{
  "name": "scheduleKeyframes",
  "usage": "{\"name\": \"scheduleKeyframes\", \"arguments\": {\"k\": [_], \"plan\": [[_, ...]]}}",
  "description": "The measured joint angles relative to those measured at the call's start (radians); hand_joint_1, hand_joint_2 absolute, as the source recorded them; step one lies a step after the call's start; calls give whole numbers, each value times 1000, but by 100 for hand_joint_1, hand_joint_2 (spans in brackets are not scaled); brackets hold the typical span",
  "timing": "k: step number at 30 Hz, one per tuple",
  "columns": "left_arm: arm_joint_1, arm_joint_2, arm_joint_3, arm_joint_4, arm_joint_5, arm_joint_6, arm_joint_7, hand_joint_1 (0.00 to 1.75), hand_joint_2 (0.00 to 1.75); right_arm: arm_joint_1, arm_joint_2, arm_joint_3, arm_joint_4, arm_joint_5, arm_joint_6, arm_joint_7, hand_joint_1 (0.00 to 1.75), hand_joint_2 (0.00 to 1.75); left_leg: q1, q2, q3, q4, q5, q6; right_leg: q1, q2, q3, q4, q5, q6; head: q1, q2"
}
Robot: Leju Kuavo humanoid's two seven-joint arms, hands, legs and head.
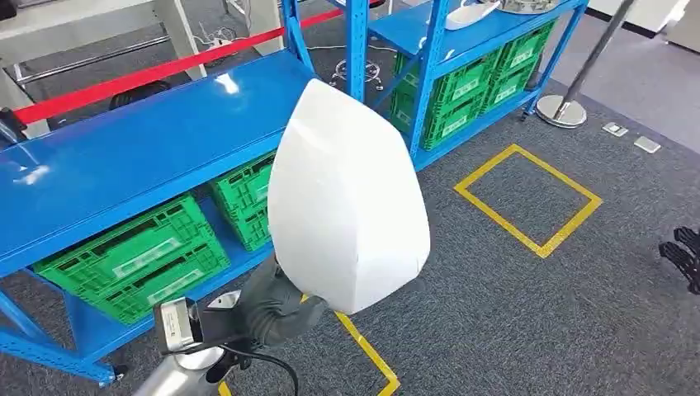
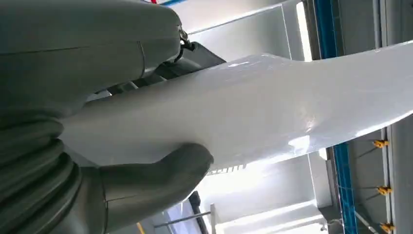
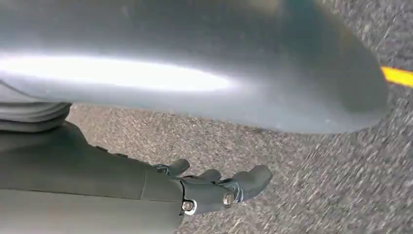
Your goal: Take the parts from the cabinet and place them on the table.
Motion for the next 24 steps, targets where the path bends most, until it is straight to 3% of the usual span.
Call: {"name": "scheduleKeyframes", "arguments": {"k": [1, 4, 5, 6, 7, 9, 10, 11, 12, 13, 14, 15, 16, 17, 19, 20, 21, 22, 24], "plan": [[1, 3, 2, -4, 1, 3, -2, 175, 175, -1, -3, 0, 0, 3, 0, 2, 0, 0, -1, 6, 1, 0, -3, -6, 0, 11, -2, -7, 7, -10, -2, 0], [2, 5, 7, -11, 3, 8, -7, 175, 175, 5, -10, 0, 0, 11, 2, 5, 0, 0, -2, 27, 10, -9, -1, -22, 3, 36, -9, -8, 9, -26, -3, 0], [2, 6, 9, -16, 6, 11, -8, 175, 175, 7, -12, 0, 0, 14, 4, 9, 0, 0, 0, 16, 7, -5, -7, -31, -6, 43, -5, -14, 14, -34, -3, 0], [2, 7, 10, -18, 8, 13, -10, 175, 175, 8, -12, 2, 0, 17, 5, 12, 0, 0, 4, -26, -1, 22, -29, -36, -8, 49, -4, -15, 14, -36, -6, 0], [3, 8, 11, -21, 13, 13, -13, 175, 175, 5, -15, 2, 0, 18, 7, 14, 0, 0, 4, -50, -29, 85, -67, -37, -8, 57, -6, -15, 16, -40, -10, 0], [19, 18, 18, -21, 19, 18, -13, 175, 175, 0, -17, 4, 0, 21, 11, 17, 0, 0, 5, -74, -115, 261, -144, -37, -6, 79, -10, -15, 17, -44, -12, 0], [27, 23, 20, -21, 19, 23, -15, 175, 175, 0, -18, 5, 0, 24, 13, 15, 0, 0, 5, -78, -141, 309, -150, -36, -6, 91, -10, -15, 17, -44, -14, 0], [35, 26, 21, -24, 19, 27, -16, 175, 175, 1, -19, 6, 0, 29, 18, 11, 0, 0, 5, -80, -141, 305, -133, -34, -6, 103, -10, -14, 17, -44, -14, 0], [40, 27, 23, -29, 17, 32, -18, 175, 175, 3, -20, 8, 0, 31, 22, 5, 0, 0, 5, -83, -116, 246, -89, -30, -6, 118, -10, -13, 18, -43, -15, 0], [42, 29, 24, -36, 16, 34, -19, 175, 175, 3, -21, 9, 0, 33, 26, 0, 0, 0, 5, -90, -76, 161, -42, -26, -6, 130, -9, -12, 19, -41, -15, 0], [43, 32, 25, -42, 15, 37, -20, 175, 175, 2, -21, 10, 0, 33, 29, -3, 0, 0, 6, -117, -30, 65, 2, -22, -6, 141, -9, -11, 20, -39, -16, 0], [44, 36, 25, -45, 13, 38, -21, 175, 175, 1, -21, 10, 0, 34, 29, -2, 0, 0, 8, -160, -7, 9, 3, -17, -6, 151, -11, -10, 21, -35, -17, 0], [48, 38, 25, -49, 13, 40, -21, 175, 175, -2, -21, 11, 0, 35, 28, -2, 0, 0, 8, -152, -6, 0, 3, -19, -4, 162, -15, -6, 22, -27, -16, 0], [52, 40, 25, -52, 12, 41, -22, 175, 175, -1, -21, 11, 0, 35, 27, -3, 0, 0, 5, -143, -7, 2, 2, -15, -6, 169, -19, -9, 24, -20, -16, 0], [53, 41, 25, -60, 7, 42, -21, 175, 175, 5, -21, 11, 0, 35, 25, -3, 0, 0, -2, -127, -6, 1, 5, 1, -12, 185, -22, -15, 30, -3, -16, 0], [53, 41, 25, -66, 0, 42, -19, 175, 175, 6, -21, 11, 0, 36, 23, -3, 0, 0, 6, -113, 0, -10, 14, 12, -14, 173, -23, -7, 28, -1, -16, 0], [54, 41, 25, -71, -5, 42, -13, 175, 175, 6, -19, 11, 0, 37, 20, -5, 0, 0, 5, -103, 1, -11, 15, 15, -8, 119, -35, 18, 9, 2, -12, 0], [57, 41, 25, -75, -6, 44, -11, 175, 175, 1, -18, 11, 0, 39, 18, -5, 0, 0, 5, -90, 0, -11, 15, 19, -7, 89, -65, 78, -31, 5, -6, 0], [63, 42, 25, -79, -13, 45, 2, 175, 175, -6, -18, 17, 0, 51, 10, 0, 0, 0, 2, -62, -2, -10, 13, 21, -8, 73, -140, 238, -108, 13, -4, 0]]}}
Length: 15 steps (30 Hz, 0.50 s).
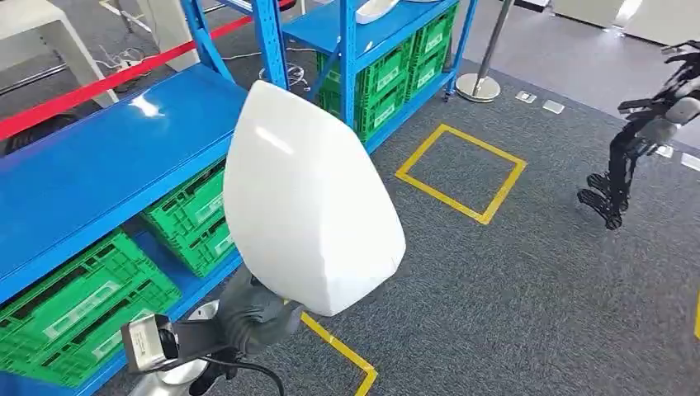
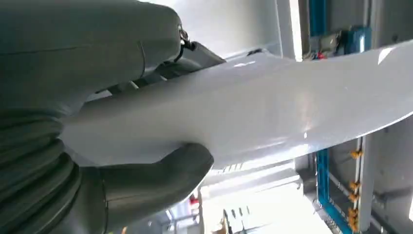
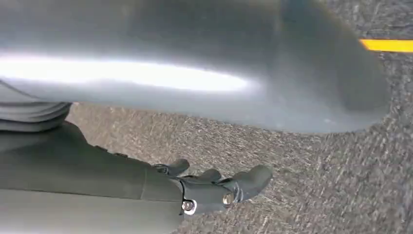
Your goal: Take the parts from the cabinet and place them on the table.
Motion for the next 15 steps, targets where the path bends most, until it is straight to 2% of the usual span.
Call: {"name": "scheduleKeyframes", "arguments": {"k": [1, 2, 3, 4, 5, 6, 7, 10, 11, 12, 13, 14, 15], "plan": [[4, 0, 0, 0, -3, 0, 2, 175, 175, 0, 1, 4, 0, 3, -1, 2, 0, 0, -1, 14, -2, 1, 0, 0, 0, -2, -28, 61, -19, 2, 0, 0], [6, 0, 0, -1, -6, 0, 3, 175, 175, 2, 2, 6, 0, 4, -2, 2, 0, 0, -1, 27, -2, 2, -1, 0, 0, -4, -29, 66, -9, 3, 1, 0], [6, 0, 0, -2, -6, 0, 5, 175, 175, 4, 2, 10, 0, 9, -4, 5, 0, 0, -1, 39, -2, 3, -3, -2, 0, -6, -2, 19, 22, 2, 1, 0], [6, 0, 0, -5, -6, 1, 7, 175, 175, 5, 2, 13, 0, 16, -7, 13, 0, 0, -1, 50, -1, 4, -5, -4, 0, -13, 45, -63, 61, 0, 2, 0], [6, 0, 0, -8, -6, 1, 9, 175, 175, 4, 1, 17, 0, 23, -13, 20, 0, 0, -1, 61, 2, 6, -8, -6, 1, -31, 102, -163, 98, -3, 3, 0], [5, -1, 0, -13, -6, 1, 12, 175, 175, 3, 1, 21, 0, 26, -16, 23, 0, 0, -4, 70, 5, 8, -12, -11, 5, -82, 146, -247, 107, -12, 5, 0], [4, -1, 0, -16, -6, 1, 14, 175, 175, 0, 0, 24, 0, 29, -18, 24, 0, 0, -10, 79, 6, 9, -17, -18, 10, -83, 146, -246, 109, -22, 5, 0], [2, -2, -1, -17, -6, 0, 18, 175, 175, 2, -2, 36, 0, 54, -37, 42, 0, 0, -7, 103, 15, 1, -19, -32, 15, -51, 138, -245, 108, -39, 2, 0], [0, -3, -1, -18, -6, 0, 21, 175, 175, 4, -3, 42, 0, 75, -50, 56, 0, 0, -10, 108, 18, 2, -23, -40, 7, -40, 143, -253, 114, -47, 2, 0], [-4, -3, -1, -18, -6, -1, 25, 175, 175, 8, -5, 50, 0, 96, -63, 69, 0, 0, -4, 61, 14, 18, -34, -48, 3, -34, 145, -256, 117, -50, 2, 0], [-7, -3, -1, -19, -5, -3, 26, 175, 175, 8, -14, 64, 0, 120, -77, 88, 0, 0, -1, 14, -10, 71, -71, -51, 1, -26, 144, -256, 118, -57, -3, 0], [-6, -3, -1, -19, -4, -3, 30, 175, 175, 7, -19, 77, 0, 140, -84, 102, 0, 0, 1, -6, -44, 145, -110, -53, 2, -15, 143, -256, 119, -59, -7, 0], [-6, -2, -1, -18, -4, -5, 37, 175, 175, 5, -25, 89, 0, 163, -90, 117, 0, 0, 1, -14, -86, 234, -151, -55, 2, -1, 142, -256, 119, -60, -8, 0]]}}
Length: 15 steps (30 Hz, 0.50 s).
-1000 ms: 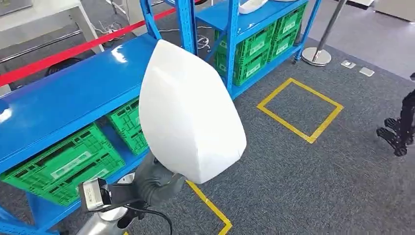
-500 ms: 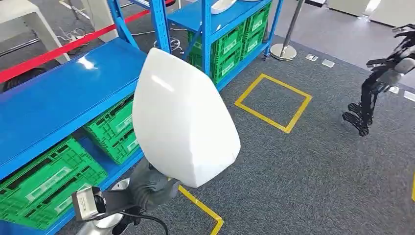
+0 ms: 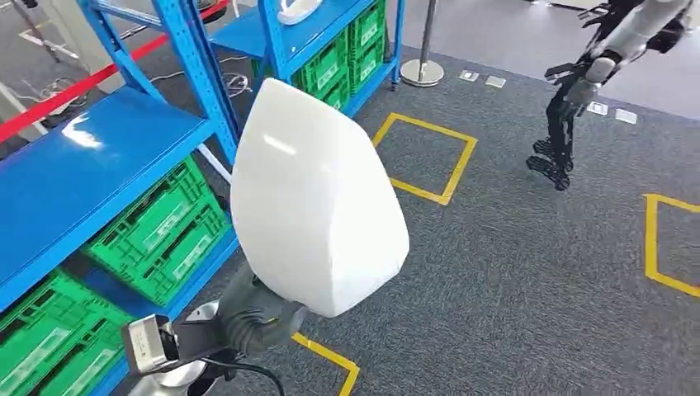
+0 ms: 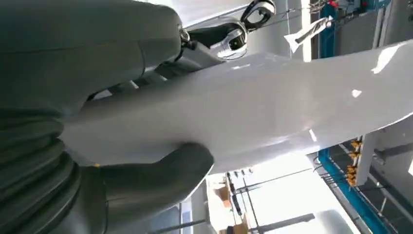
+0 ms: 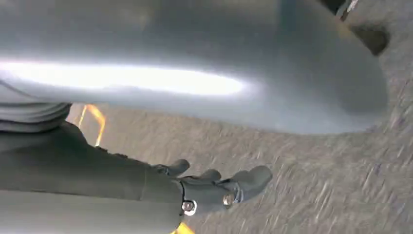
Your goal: Take the parts from the cabinet and place them on the table.
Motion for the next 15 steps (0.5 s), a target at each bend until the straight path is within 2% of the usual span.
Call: {"name": "scheduleKeyframes", "arguments": {"k": [1, 2, 3, 4, 5, 6, 7, 8, 10, 11, 12, 13, 14, 15], "plan": [[1, 0, 0, 1, 0, -5, 5, 175, 175, 1, -8, 13, 0, 21, -3, 14, 0, 0, 0, -2, -37, 71, -22, -1, 0, 13, -1, 1, 0, 0, -1, 0], [0, 0, 0, 1, 0, -7, 7, 175, 175, 4, -17, 25, 0, 35, -6, 25, 0, 0, 0, -2, -50, 91, -14, -1, 0, 25, -1, 1, 0, 0, -1, 0], [0, 0, 0, 1, 0, -8, 8, 175, 175, 7, -23, 37, 0, 42, -6, 32, 0, 0, 1, -3, -38, 62, 17, 0, 0, 39, 1, 1, 1, 1, -2, 0], [0, 0, 0, 1, 0, -9, 9, 175, 175, 9, -29, 48, 0, 47, -6, 35, 0, 0, 3, -7, -6, -10, 65, 2, 0, 53, 2, 2, 1, 3, -3, 0], [0, -1, 0, 0, 0, -10, 11, 175, 175, 9, -33, 55, 0, 49, -6, 35, 0, 0, 6, -18, 35, -102, 113, 4, 0, 67, 4, 3, 1, 6, -3, 0], [0, -1, 0, -2, 0, -11, 11, 175, 175, 9, -36, 61, 0, 53, -6, 39, 0, 0, 11, -57, 75, -189, 150, 6, -2, 79, 3, 4, 1, 10, -3, 0], [0, -1, 0, -2, 1, -14, 11, 175, 175, 7, -39, 70, 0, 57, -8, 44, 0, 0, 11, -89, 86, -219, 134, 10, 4, 91, -2, 9, 1, 19, -3, 0], [0, -3, 0, -3, 1, -15, 11, 175, 175, 7, -42, 77, 0, 58, -9, 47, 0, 0, 12, -79, 84, -219, 136, 12, 1, 103, -8, 8, 4, 27, -3, 0], [-1, -6, 0, -5, 0, -15, 14, 175, 175, 14, -44, 86, 0, 60, -10, 48, 0, 0, 1, -62, 83, -218, 137, 26, -8, 120, -12, 2, 10, 44, -2, 0], [-1, -11, 0, -9, -1, -15, 17, 175, 175, 17, -45, 90, 0, 61, -11, 48, 0, 0, 3, -52, 88, -226, 142, 35, -9, 128, -14, 0, 11, 51, -2, 0], [-1, -16, 0, -12, -2, -15, 19, 175, 175, 18, -46, 95, 0, 64, -10, 47, 0, 0, 6, -36, 91, -232, 147, 43, -10, 85, -17, 15, 5, 49, -1, 0], [-1, -20, 0, -16, -2, -15, 21, 175, 175, 15, -46, 100, 0, 66, -10, 47, 0, 0, 5, -24, 91, -233, 148, 50, -4, 28, -41, 60, -28, 51, 5, 0], [0, -21, 1, -18, -2, -15, 21, 175, 175, 10, -47, 103, 0, 66, -10, 44, 0, 0, 3, -12, 90, -233, 147, 51, -3, 9, -73, 127, -66, 55, 9, 0], [1, -21, 1, -18, -2, -15, 23, 175, 175, 6, -47, 104, 0, 66, -10, 44, 0, 0, 1, 2, 90, -233, 147, 52, -3, 2, -112, 209, -103, 57, 9, 0]]}}
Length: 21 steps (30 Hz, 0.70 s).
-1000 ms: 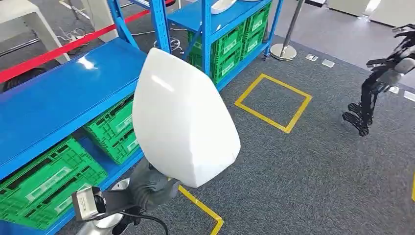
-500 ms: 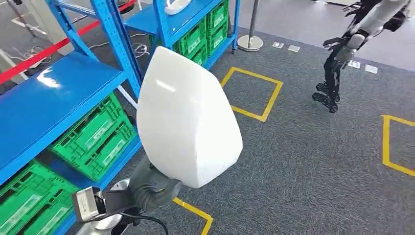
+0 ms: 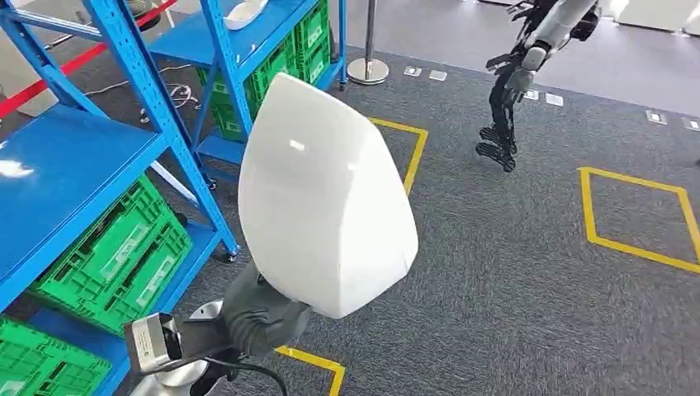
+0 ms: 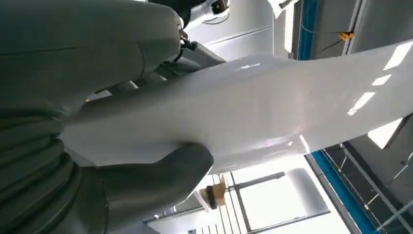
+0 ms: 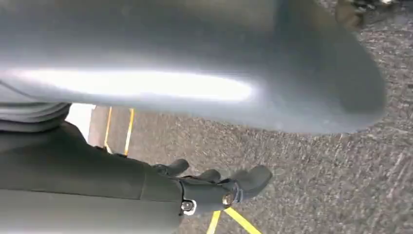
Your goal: Take the parts from the cabinet and place them on the table.
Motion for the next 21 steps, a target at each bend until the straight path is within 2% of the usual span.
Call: {"name": "scheduleKeyframes", "arguments": {"k": [1, 2, 3, 4, 5, 6, 7, 8, 11, 12, 13, 14, 15, 16, 17, 18, 19, 20, 21], "plan": [[2, 0, 0, 0, 0, 0, 1, 175, 175, -1, 0, 2, 0, 0, 1, -2, 0, 0, -1, 16, -1, 1, -1, 2, 0, -2, -37, 78, -29, 2, 0, 0], [4, 0, 0, 0, -2, 0, 2, 175, 175, 1, 1, 3, 0, 0, 2, -2, 0, 0, -2, 28, -2, 2, -2, 2, 0, -3, -52, 110, -33, 3, 2, 0], [6, -1, 0, 0, -2, 0, 2, 175, 175, 3, 1, 5, 0, -2, 3, -2, 0, 0, -2, 40, -1, 2, -3, 2, 0, -4, -43, 94, -15, 3, 2, 0], [6, -2, 0, 0, -2, 0, 2, 175, 175, 4, 1, 6, 0, -3, 5, -2, 0, 0, -2, 52, -1, 3, -6, 1, 0, -8, -6, 28, 23, 2, 2, 0], [6, -3, 0, 0, -2, 0, 3, 175, 175, 3, 1, 6, 0, -5, 7, -3, 0, 0, -2, 63, 1, 5, -8, -1, 0, -19, 43, -62, 62, 0, 3, 0], [6, -6, 0, -1, -2, 0, 3, 175, 175, 1, 1, 7, 0, -5, 10, -4, 0, 0, -2, 73, 3, 7, -11, -5, 1, -50, 100, -158, 95, -2, 4, 0], [7, -6, 1, -2, -2, 0, 3, 175, 175, -2, 5, 8, 0, -5, 10, -5, 0, 0, -11, 80, 5, 10, -16, -12, 8, -88, 116, -191, 86, -13, 7, 0], [7, -6, 2, -3, -2, 0, 5, 175, 175, -4, 6, 9, 0, -7, 10, -5, 0, 0, -11, 86, 5, 10, -20, -18, 9, -75, 114, -196, 92, -22, 3, 0], [8, -9, 2, -3, -2, -4, 5, 175, 175, 0, 12, 9, 0, -16, 12, 1, 0, 0, -11, 112, 16, 2, -21, -34, 12, -46, 109, -199, 93, -38, 3, 0], [8, -10, 2, -5, -3, -6, 5, 175, 175, 2, 13, 9, 0, -21, 11, 2, 0, 0, -6, 98, 14, 6, -28, -43, 2, -38, 113, -205, 98, -45, 2, 0], [8, -11, 3, -5, -3, -11, 5, 175, 175, 2, 16, 9, 0, -25, 10, 2, 0, 0, -5, 50, 5, 39, -53, -47, 2, -31, 114, -205, 99, -50, 0, 0], [9, -11, 3, -5, -3, -13, 5, 175, 175, -2, 16, 9, 0, -29, 10, 0, 0, 0, -3, 23, -23, 104, -91, -48, 2, -22, 113, -205, 99, -54, -3, 0], [11, -10, 5, -3, -3, -15, 5, 175, 175, -4, 19, 9, 0, -33, 10, 0, 0, 0, -2, 5, -65, 194, -135, -50, 3, -9, 112, -205, 99, -57, -5, 0], [13, -10, 8, 1, -3, -17, 5, 175, 175, -4, 21, 9, 0, -35, 10, 0, 0, 0, -2, -3, -107, 279, -168, -50, 4, 3, 111, -205, 99, -57, -6, 0], [13, -10, 8, 3, -3, -19, 5, 175, 175, -3, 23, 9, 0, -36, 10, 0, 0, 0, -2, -6, -133, 328, -176, -50, 4, 15, 111, -205, 99, -57, -7, 0], [13, -10, 8, 5, -3, -22, 5, 175, 175, -1, 24, 9, 0, -36, 10, 0, 0, 0, -2, -6, -134, 321, -156, -49, 4, 27, 112, -204, 99, -57, -7, 0], [13, -10, 8, 6, -3, -22, 6, 175, 175, -1, 25, 9, 0, -36, 10, 0, 0, 0, -1, -8, -111, 268, -115, -47, 4, 41, 113, -204, 100, -56, -8, 0], [12, -11, 8, 7, -3, -23, 5, 175, 175, -1, 26, 9, 0, -39, 10, 0, 0, 0, 0, -15, -75, 186, -66, -44, 3, 55, 115, -203, 100, -55, -8, 0], [10, -11, 9, 7, -3, -23, 6, 175, 175, -1, 28, 9, 0, -39, 10, -1, 0, 0, 3, -37, -31, 89, -17, -42, 3, 68, 116, -202, 100, -52, -9, 0]]}}
